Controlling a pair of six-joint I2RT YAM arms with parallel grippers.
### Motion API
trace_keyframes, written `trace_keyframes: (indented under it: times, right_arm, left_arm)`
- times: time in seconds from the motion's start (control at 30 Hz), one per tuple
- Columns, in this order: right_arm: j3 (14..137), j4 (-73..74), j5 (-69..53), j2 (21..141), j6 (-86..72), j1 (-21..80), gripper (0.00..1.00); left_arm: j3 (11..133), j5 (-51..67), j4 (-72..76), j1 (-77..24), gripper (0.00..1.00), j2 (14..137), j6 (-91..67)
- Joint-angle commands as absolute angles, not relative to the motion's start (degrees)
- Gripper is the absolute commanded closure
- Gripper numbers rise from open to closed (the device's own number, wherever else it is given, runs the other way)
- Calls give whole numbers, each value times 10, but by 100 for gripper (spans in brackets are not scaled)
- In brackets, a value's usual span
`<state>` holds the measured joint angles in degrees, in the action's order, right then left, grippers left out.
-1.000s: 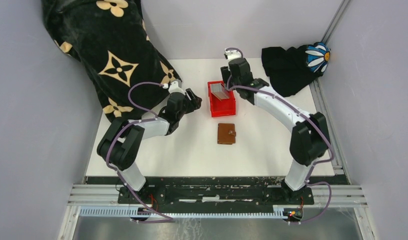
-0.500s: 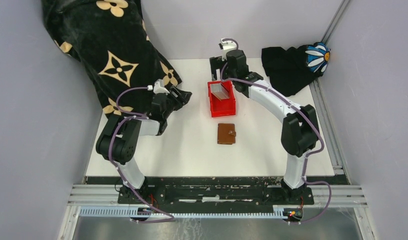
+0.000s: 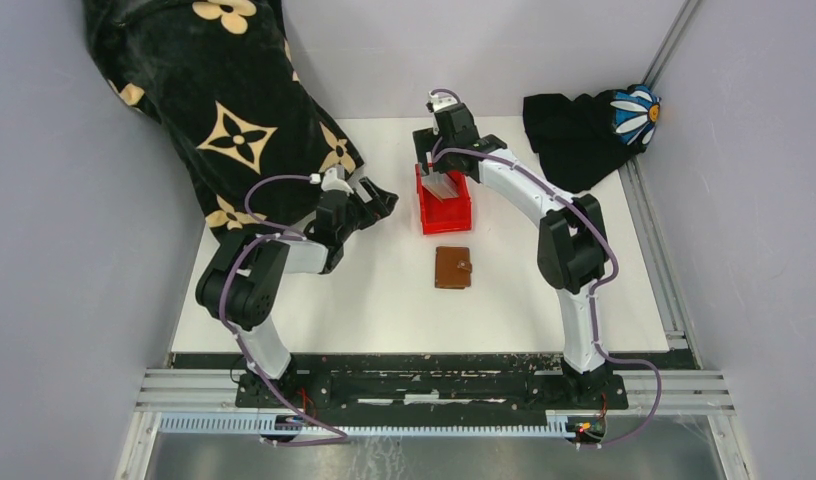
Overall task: Put the credit cards into the card holder
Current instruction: Pick up the credit card from the storage box.
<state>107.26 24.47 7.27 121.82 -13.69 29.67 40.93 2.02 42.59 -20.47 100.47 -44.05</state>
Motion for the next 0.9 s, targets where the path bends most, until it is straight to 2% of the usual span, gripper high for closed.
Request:
trace_keyframes:
  times: [0.0, 0.33, 0.87]
  right_arm:
    - [1116, 269, 55, 1231, -164, 284, 16]
    - [1135, 287, 6, 1260, -201, 258, 20]
    - [1172, 305, -45, 1309, -230, 243, 23]
  left_arm:
    - [447, -27, 397, -232, 2, 986, -374]
    - [494, -54, 357, -262, 8, 1018, -342]
    - [551, -88, 290, -287, 10, 1063, -312]
